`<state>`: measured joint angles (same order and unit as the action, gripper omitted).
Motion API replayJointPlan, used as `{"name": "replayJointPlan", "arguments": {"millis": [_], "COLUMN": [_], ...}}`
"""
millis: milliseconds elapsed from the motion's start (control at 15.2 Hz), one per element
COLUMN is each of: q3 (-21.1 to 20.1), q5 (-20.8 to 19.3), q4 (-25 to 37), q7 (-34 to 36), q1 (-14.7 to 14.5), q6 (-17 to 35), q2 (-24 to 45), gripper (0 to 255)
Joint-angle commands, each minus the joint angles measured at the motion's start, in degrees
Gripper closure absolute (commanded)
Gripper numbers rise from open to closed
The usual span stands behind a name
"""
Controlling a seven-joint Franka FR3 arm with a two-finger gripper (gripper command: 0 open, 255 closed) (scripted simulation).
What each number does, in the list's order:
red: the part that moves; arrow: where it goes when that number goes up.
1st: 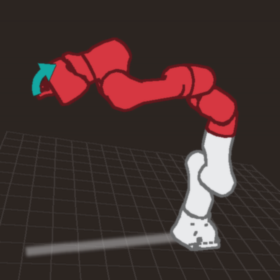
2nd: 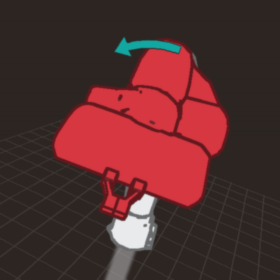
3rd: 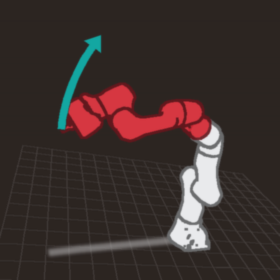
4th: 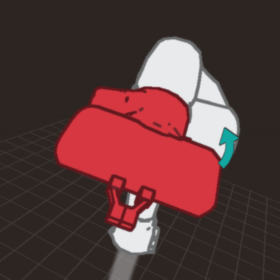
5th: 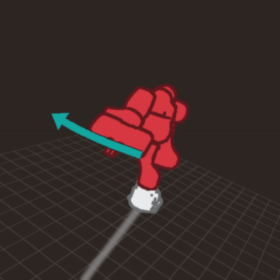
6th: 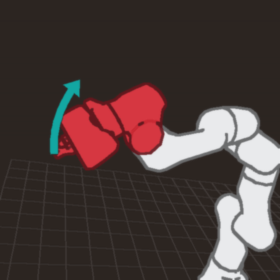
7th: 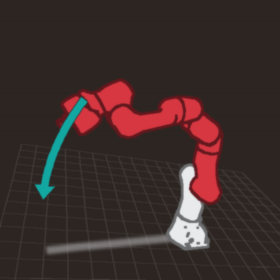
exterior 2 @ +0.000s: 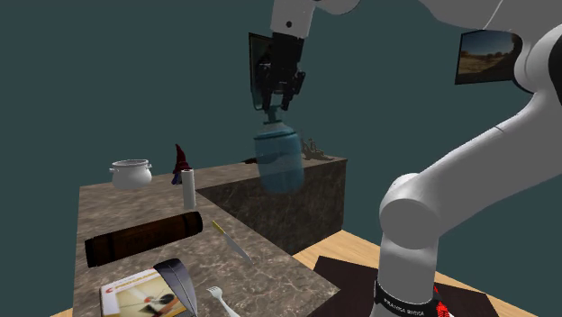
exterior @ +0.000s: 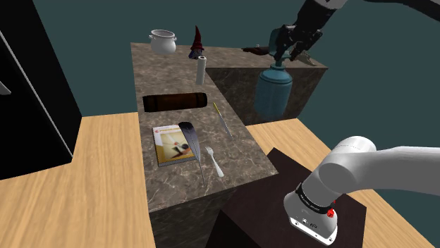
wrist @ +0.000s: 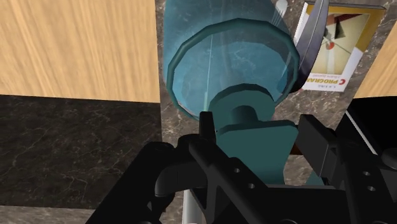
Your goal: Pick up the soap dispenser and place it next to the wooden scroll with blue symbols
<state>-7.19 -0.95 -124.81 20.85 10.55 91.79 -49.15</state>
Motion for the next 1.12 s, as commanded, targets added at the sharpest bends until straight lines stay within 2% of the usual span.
{"name": "replayJointPlan", "arguments": {"millis": [0,792,1056], "q3": [0.0,0.0,-0.3], "q5": [-0.1,-0.5,-1.0], "q4": [2.2,15.9,19.7], "q7": [-0.1,-0.6,-0.5], "q1": [0.1,0.8,1.3], "q6": [-1.3,-9.2,-7.0], "q2": [0.9,6.7,12.6], "gripper": [255,255,255]}}
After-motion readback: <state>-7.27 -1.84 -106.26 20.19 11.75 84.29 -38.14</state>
